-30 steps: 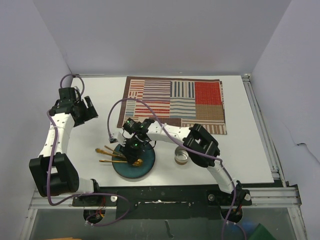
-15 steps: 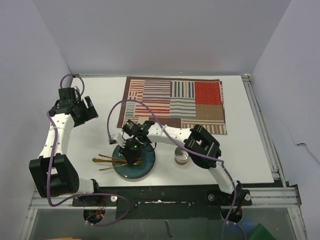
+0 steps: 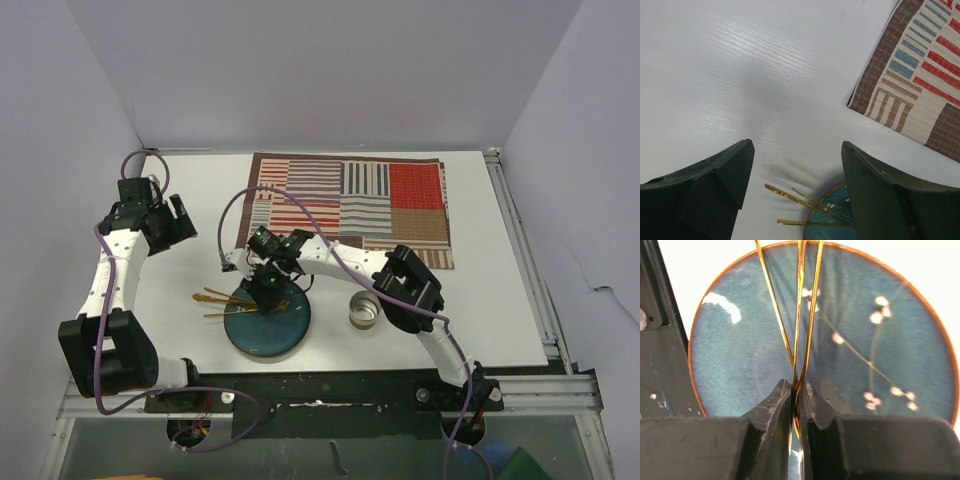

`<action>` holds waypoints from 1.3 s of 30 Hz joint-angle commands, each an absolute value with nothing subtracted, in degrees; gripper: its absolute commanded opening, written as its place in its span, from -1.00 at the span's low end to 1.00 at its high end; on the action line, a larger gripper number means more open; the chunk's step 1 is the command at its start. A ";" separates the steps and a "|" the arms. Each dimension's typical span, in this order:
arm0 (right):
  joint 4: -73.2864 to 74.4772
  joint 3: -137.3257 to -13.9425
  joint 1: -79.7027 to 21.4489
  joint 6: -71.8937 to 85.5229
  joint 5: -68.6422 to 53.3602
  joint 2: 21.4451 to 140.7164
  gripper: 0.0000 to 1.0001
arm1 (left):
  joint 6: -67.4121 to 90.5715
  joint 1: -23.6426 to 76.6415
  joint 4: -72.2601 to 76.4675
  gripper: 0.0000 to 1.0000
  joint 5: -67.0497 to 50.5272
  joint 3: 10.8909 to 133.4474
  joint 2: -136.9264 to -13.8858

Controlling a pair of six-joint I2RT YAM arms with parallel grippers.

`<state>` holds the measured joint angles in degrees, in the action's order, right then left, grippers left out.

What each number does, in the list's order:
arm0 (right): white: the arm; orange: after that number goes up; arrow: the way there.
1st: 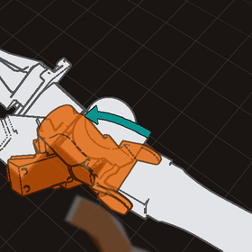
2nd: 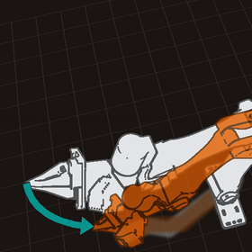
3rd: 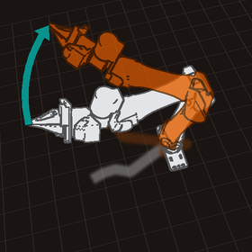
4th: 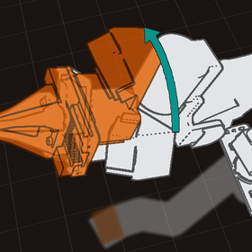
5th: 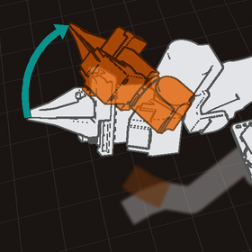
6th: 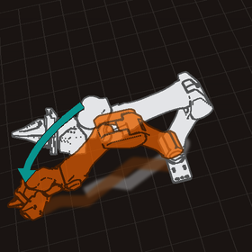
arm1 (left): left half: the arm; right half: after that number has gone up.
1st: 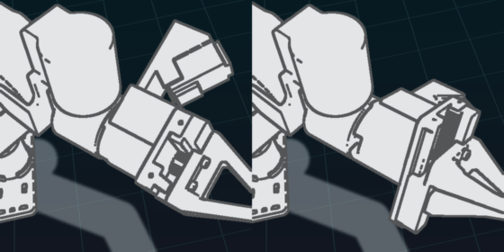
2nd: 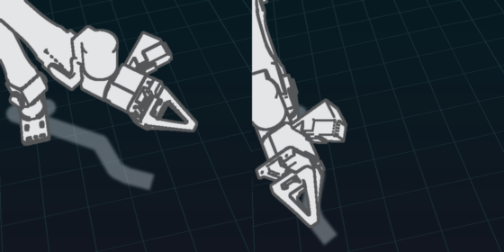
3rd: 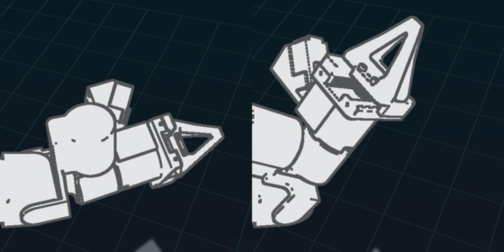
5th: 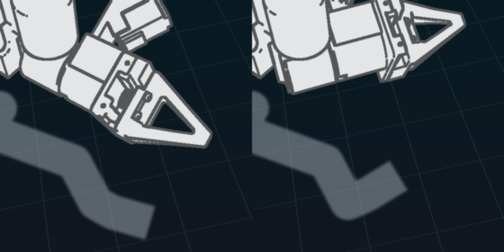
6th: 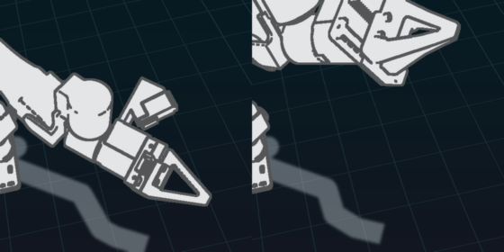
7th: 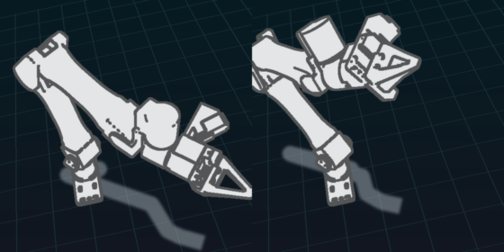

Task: Set the dinner table for one person
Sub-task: Pick up the utensils from the center of the board.

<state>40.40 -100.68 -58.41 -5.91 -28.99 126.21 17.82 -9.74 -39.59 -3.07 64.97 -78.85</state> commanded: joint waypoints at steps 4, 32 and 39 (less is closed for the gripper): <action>40.76 -106.02 -56.15 -7.09 -25.29 123.45 -1.00 | 17.75 -9.94 -36.31 0.42 -3.41 65.14 -78.11; 30.80 -73.24 -43.23 -2.28 -19.12 101.48 -1.00 | 17.87 -9.93 -35.44 0.42 -3.72 65.03 -79.63; 29.85 -70.92 -42.81 -0.99 -19.03 101.06 -1.00 | 17.67 -9.93 -35.14 0.42 -3.83 65.00 -79.69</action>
